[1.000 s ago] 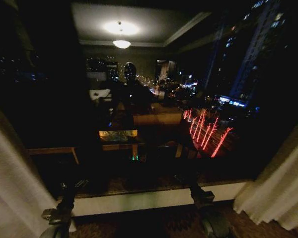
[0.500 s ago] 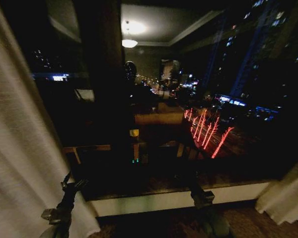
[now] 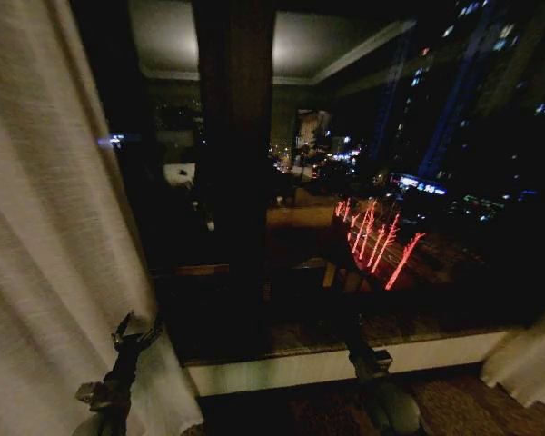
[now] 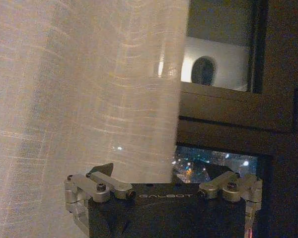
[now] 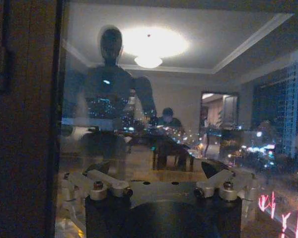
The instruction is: Open the curtains by pulling them apart, changing their state from closed to fully open.
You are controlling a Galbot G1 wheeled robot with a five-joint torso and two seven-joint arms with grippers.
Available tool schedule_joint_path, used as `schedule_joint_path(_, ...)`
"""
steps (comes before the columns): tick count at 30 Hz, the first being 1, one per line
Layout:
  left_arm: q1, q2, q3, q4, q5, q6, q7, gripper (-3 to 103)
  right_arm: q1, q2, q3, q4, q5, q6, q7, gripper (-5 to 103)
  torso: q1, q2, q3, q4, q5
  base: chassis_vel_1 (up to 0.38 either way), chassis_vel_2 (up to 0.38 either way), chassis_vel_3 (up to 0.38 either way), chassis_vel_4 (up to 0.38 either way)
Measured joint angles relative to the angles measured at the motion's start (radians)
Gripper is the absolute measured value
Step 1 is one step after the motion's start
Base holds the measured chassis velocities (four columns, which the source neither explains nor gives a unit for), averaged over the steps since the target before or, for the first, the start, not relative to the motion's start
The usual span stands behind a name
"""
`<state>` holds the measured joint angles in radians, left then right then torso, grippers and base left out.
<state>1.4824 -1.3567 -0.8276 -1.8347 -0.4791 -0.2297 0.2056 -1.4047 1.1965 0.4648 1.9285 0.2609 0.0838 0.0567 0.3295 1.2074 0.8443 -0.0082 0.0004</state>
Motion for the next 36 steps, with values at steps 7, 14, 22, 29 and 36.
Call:
schedule_joint_path(7, 0.000, 0.000, -0.001, 0.000, 0.000, 0.000, 0.000, 100, 0.000, 0.000, 0.000, 0.000, 0.000, 0.000, 0.000, 100, 0.000, 0.000, 0.000, 0.0003, -0.0011, 0.000, 0.000, 0.000, 0.000)
schedule_joint_path(14, 0.000, 0.000, -0.001, 0.000, 0.000, 0.000, 0.000, 100, 0.000, 0.000, 0.000, 0.000, 0.000, 0.000, 0.000, 100, 0.000, 0.000, 0.000, 0.0000, -0.0001, 0.000, 0.000, 0.000, 0.000)
schedule_joint_path(22, 0.000, 0.000, -0.001, 0.000, 0.000, 0.000, 0.000, 100, 0.000, 0.000, -0.001, 0.000, 0.000, 0.000, 0.000, 100, 0.000, 0.000, 0.000, 0.0002, -0.0007, 0.000, 0.000, 0.000, 0.000)
schedule_joint_path(29, 0.000, 0.000, -0.001, 0.000, 0.000, 0.000, 0.000, 100, 0.000, 0.000, -0.001, 0.000, 0.000, 0.000, 0.000, 100, 0.000, 0.000, 0.000, 0.0002, -0.0004, 0.000, 0.000, 0.000, 0.000)
schedule_joint_path(36, 0.000, 0.000, -0.001, 0.000, 0.000, 0.000, 0.000, 100, 0.000, 0.000, -0.001, 0.000, 0.000, 0.000, 0.000, 100, 0.000, 0.000, 0.000, 0.0002, -0.0005, 0.000, 0.000, 0.000, 0.000)
